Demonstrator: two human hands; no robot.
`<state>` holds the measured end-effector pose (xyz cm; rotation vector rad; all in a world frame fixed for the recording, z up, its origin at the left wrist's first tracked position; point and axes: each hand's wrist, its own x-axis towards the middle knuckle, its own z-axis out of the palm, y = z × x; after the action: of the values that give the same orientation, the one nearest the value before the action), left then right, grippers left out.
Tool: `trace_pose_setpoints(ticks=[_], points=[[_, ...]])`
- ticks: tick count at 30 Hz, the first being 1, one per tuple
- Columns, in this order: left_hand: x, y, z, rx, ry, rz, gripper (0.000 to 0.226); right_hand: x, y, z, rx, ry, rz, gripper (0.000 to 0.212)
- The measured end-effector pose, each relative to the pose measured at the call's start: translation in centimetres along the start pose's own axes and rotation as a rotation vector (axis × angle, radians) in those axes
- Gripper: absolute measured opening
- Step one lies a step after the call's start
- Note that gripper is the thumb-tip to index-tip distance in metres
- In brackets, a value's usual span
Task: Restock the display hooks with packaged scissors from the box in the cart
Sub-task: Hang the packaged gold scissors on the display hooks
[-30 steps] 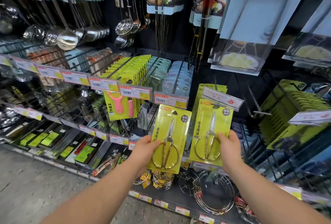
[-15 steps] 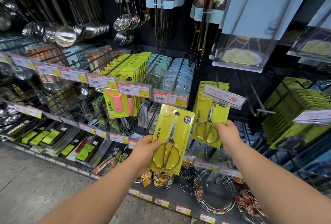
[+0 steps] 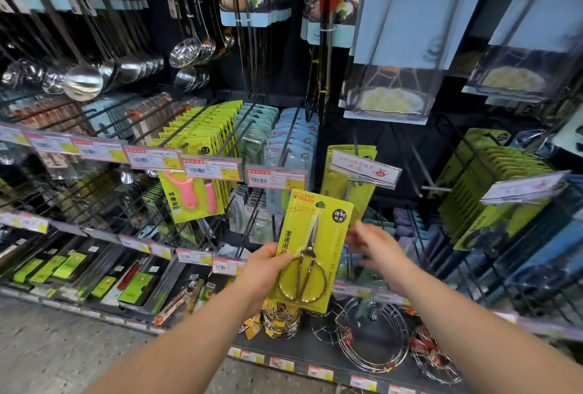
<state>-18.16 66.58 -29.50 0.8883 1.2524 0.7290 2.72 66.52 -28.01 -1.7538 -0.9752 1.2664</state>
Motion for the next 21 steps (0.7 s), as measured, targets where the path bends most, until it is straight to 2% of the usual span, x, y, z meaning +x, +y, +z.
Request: trace_pose_setpoints(ticks=[2,5,10,14,16,21], points=[[0.3,0.0,1.3,-0.009,-0.009,-0.008,0.012,-1.5,0.5,0.2,-0.052,-0.143,0.022,0.025],[0.7,0.1,3.4,-0.013,-0.041,-0.026,0.011,-2.5,1.2,0.2,-0.211,-0.048,-0.103,0.006],[1.3,0.5,5.7,0.105,-0.026,-0.002,0.016,-2.8,0.9,-1.0,-0.209,0.111,-0.208,0.021],[1.9,1.1,6.5,0.185,0.003,0.025,0.026,-2.2,0.5,-1.4,-0.236,0.135,-0.2,0.008],[2.4,1.4,6.8,0.2,0.021,0.036,0.028,-1.8,0.4,-1.6,-0.256,0.139,-0.197,0.013],[3.3,1.6,7.1,0.232,0.037,0.05,0.017,-1.0,0.3,-1.6,-0.257,0.148,-0.195,0.018]])
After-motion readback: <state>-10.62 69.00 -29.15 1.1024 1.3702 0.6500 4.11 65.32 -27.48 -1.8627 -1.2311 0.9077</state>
